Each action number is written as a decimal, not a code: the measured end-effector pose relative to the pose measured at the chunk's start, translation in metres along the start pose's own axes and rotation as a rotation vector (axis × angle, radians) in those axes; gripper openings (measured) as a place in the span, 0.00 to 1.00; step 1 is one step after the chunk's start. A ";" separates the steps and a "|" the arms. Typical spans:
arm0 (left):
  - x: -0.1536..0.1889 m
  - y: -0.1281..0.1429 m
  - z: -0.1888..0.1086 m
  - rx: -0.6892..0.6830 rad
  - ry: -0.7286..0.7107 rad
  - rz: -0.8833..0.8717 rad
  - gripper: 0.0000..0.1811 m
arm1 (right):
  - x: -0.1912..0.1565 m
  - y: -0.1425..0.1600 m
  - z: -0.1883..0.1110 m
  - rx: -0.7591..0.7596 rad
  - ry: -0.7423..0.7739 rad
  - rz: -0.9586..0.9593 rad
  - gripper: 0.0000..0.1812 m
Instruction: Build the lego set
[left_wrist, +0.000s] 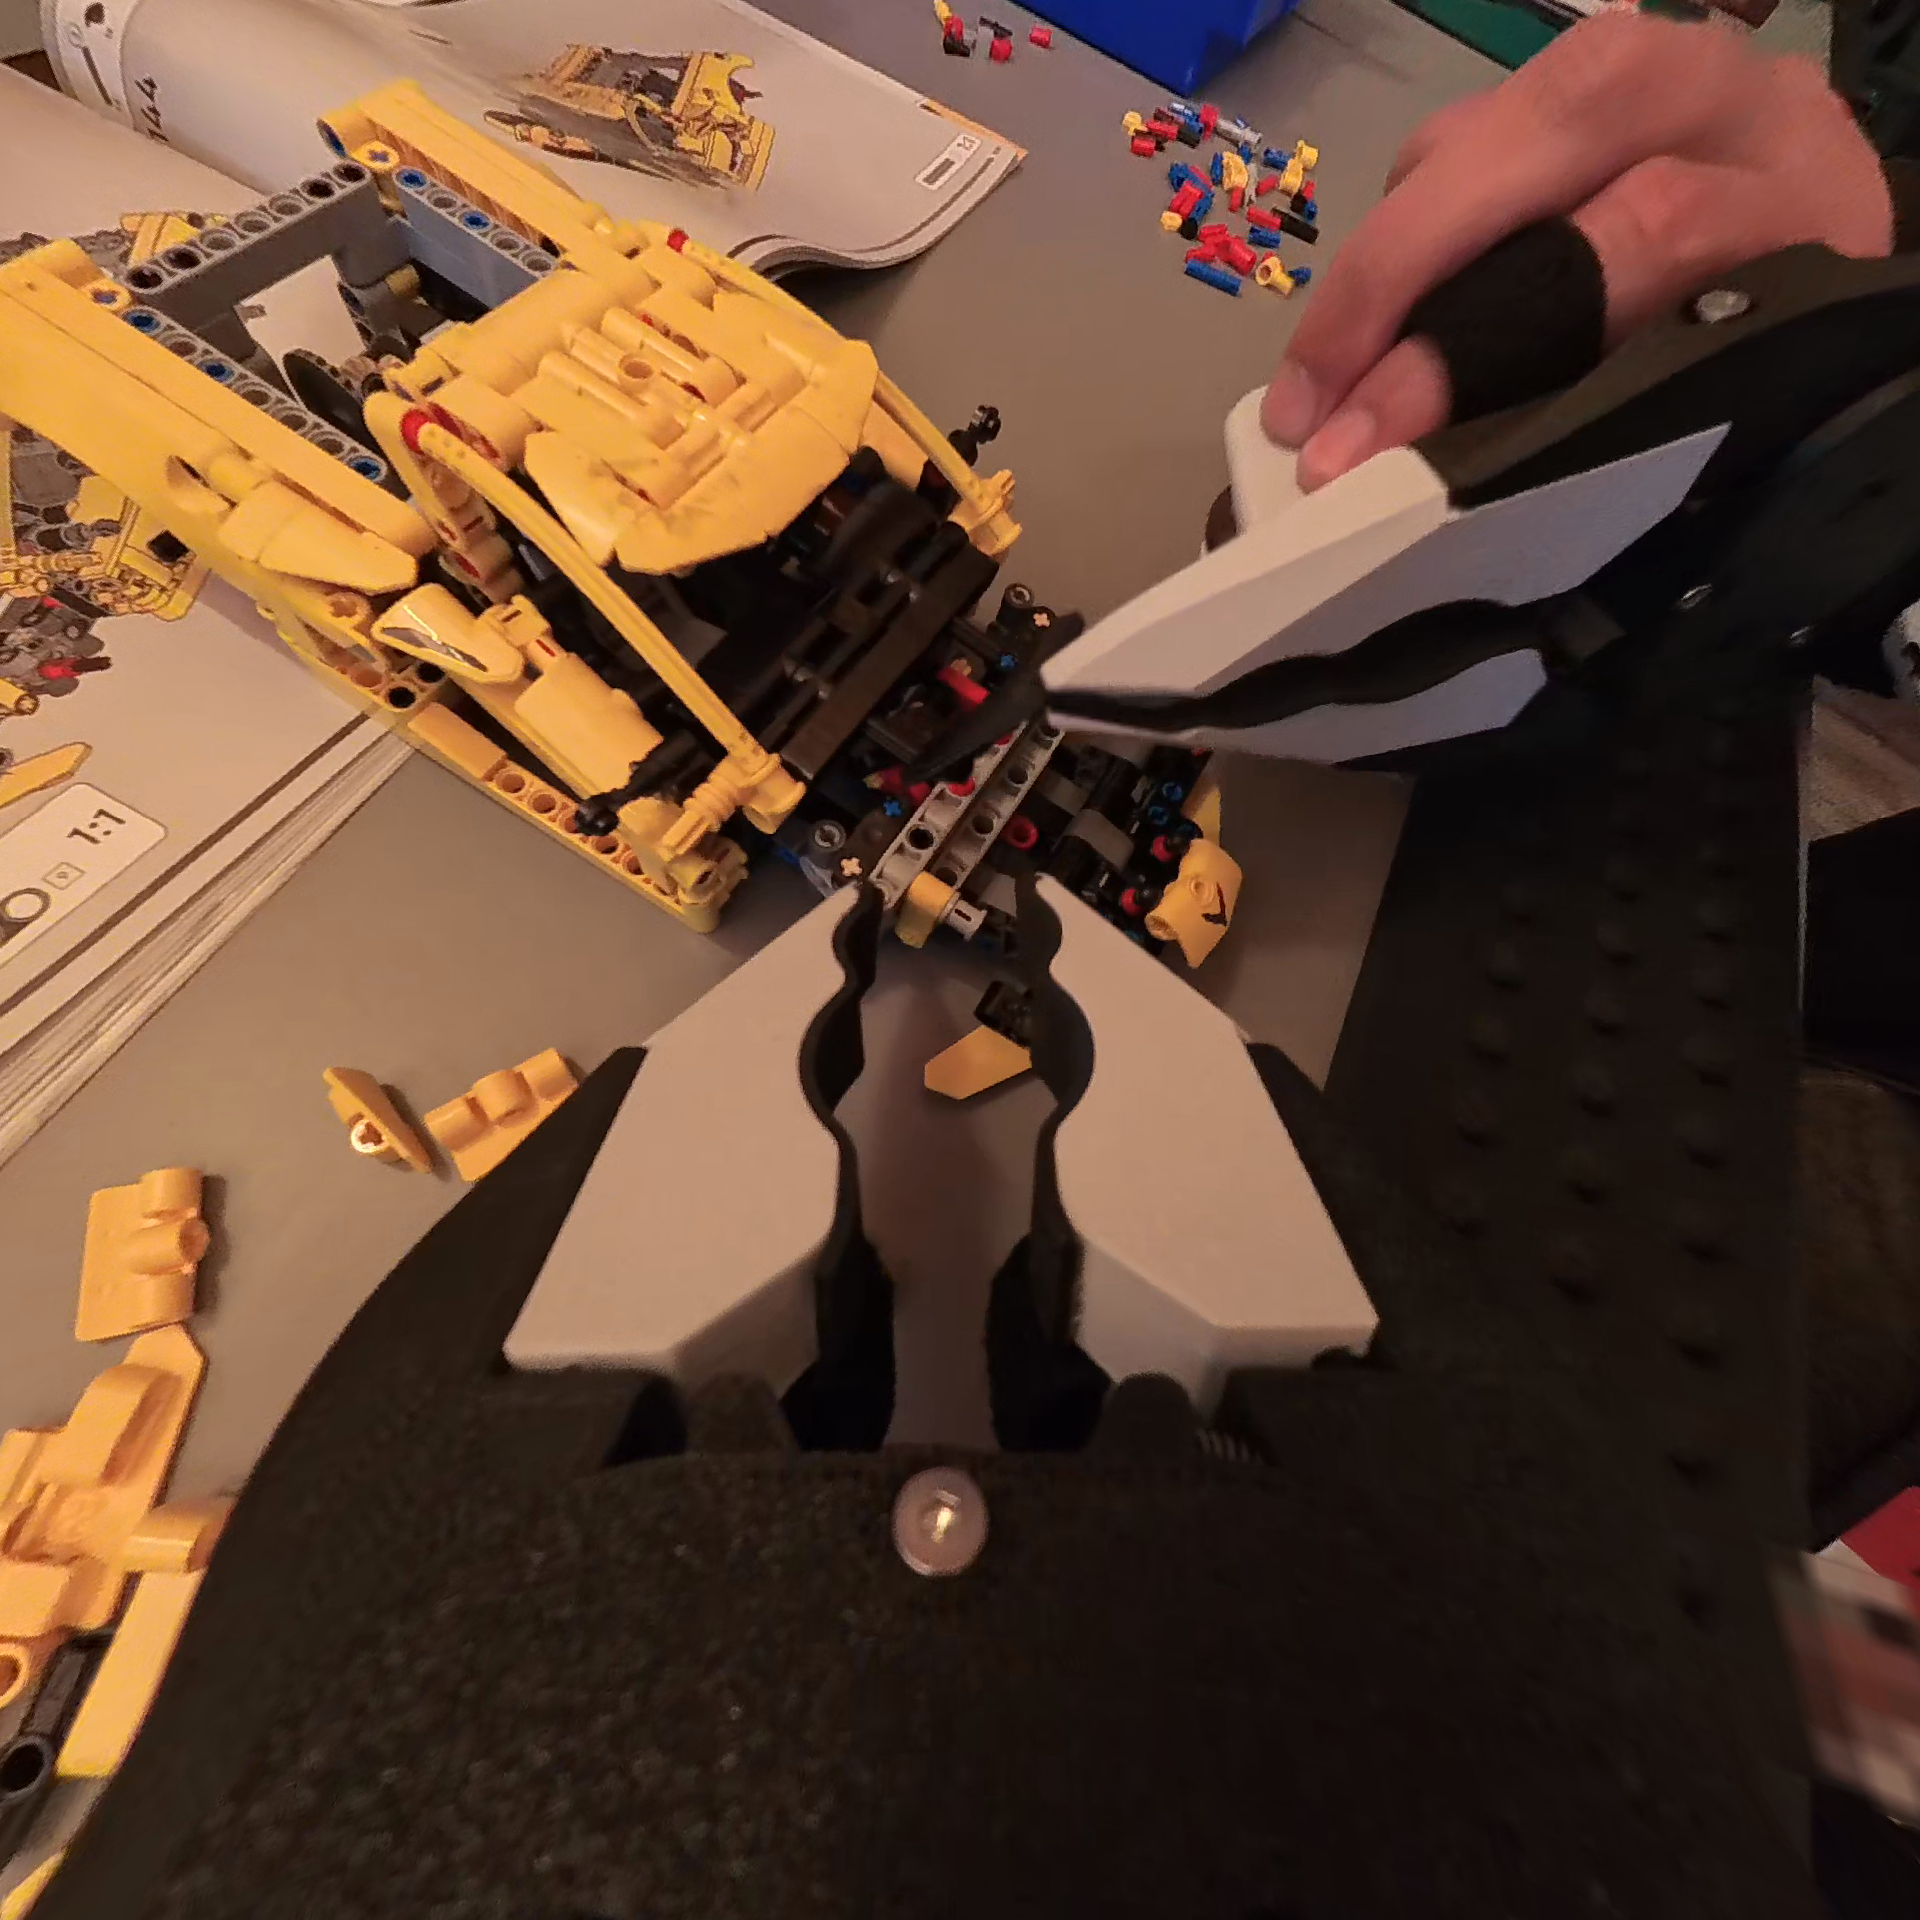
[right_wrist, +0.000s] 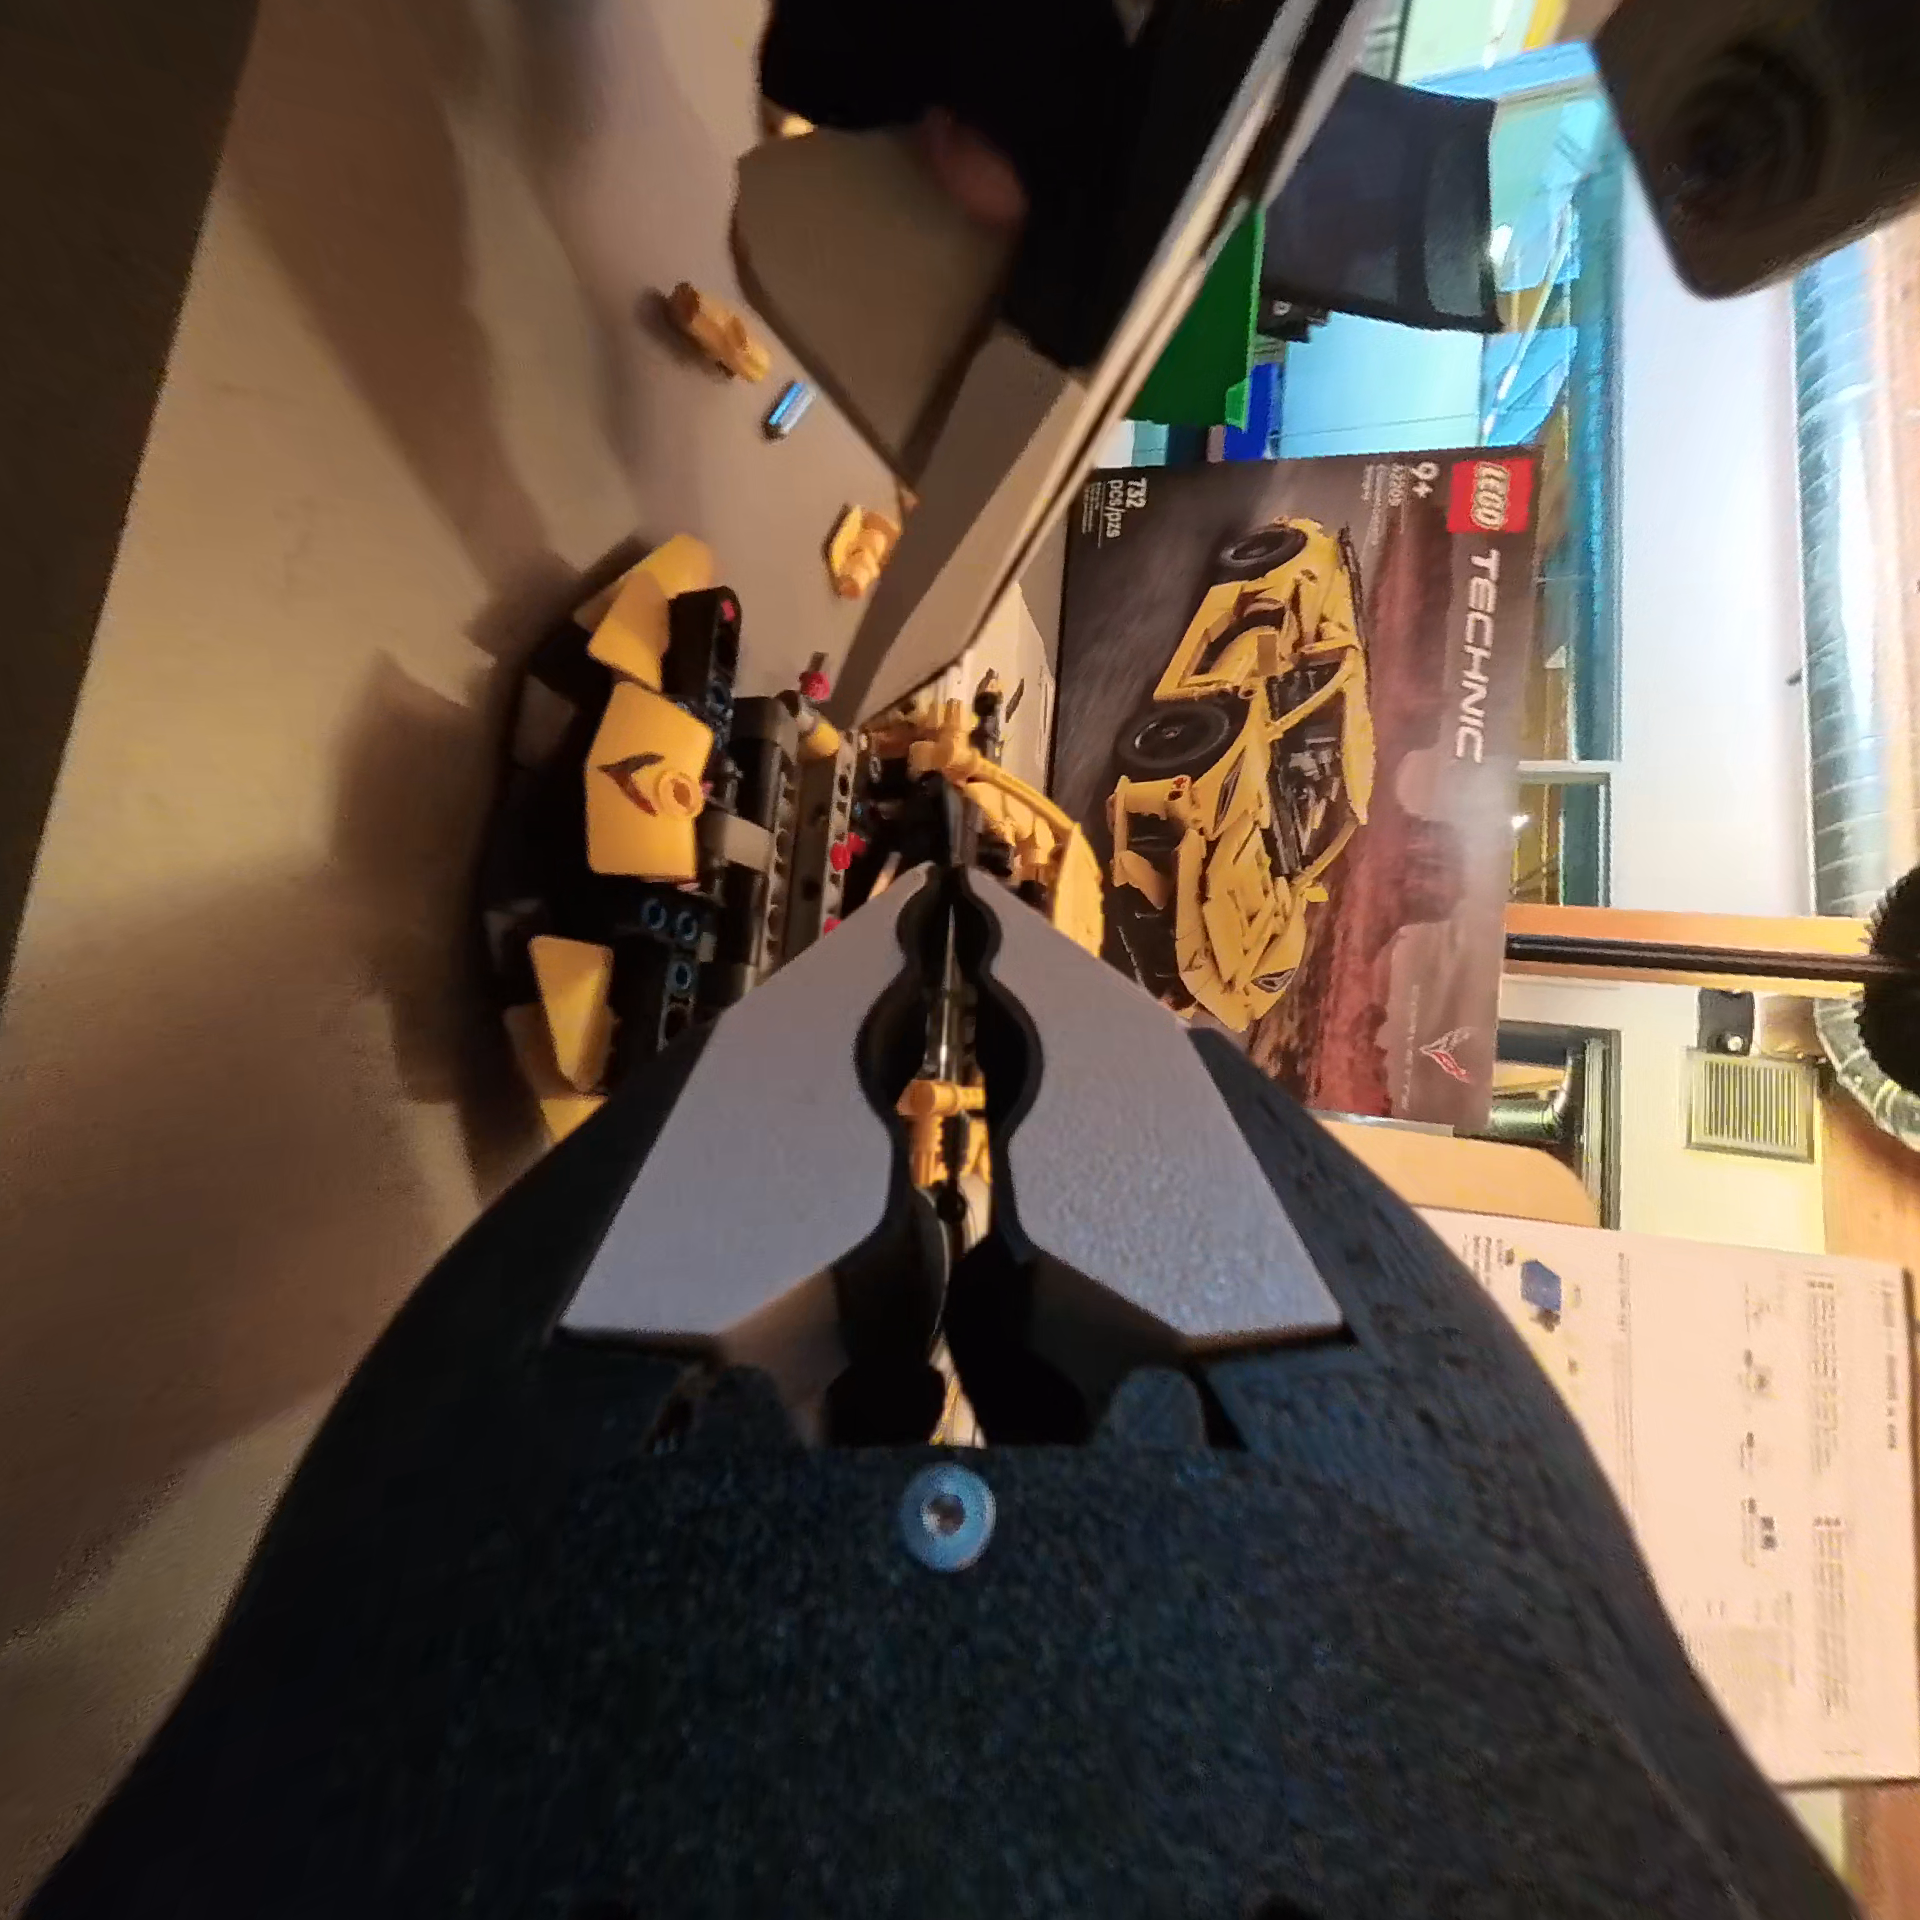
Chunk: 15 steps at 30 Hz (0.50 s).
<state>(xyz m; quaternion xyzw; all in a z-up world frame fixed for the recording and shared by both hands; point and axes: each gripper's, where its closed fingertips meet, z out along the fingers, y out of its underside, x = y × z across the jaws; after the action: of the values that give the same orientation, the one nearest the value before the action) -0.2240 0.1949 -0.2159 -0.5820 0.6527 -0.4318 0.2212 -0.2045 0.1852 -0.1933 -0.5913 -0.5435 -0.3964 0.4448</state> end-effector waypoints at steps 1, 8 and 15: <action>-0.001 0.000 0.000 0.003 -0.001 -0.001 0.14 | -0.001 0.000 0.000 0.003 0.000 -0.017 0.00; 0.001 -0.005 -0.003 0.026 0.001 0.017 0.15 | 0.001 -0.005 -0.005 0.061 -0.010 0.150 0.00; 0.020 -0.019 -0.019 0.129 0.102 0.068 0.16 | 0.002 -0.024 -0.024 0.254 -0.288 0.724 0.00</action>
<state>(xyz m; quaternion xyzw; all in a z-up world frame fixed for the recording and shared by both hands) -0.2326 0.1830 -0.1858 -0.5214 0.6532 -0.4942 0.2392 -0.2280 0.1628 -0.1819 -0.7343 -0.4014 -0.0571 0.5444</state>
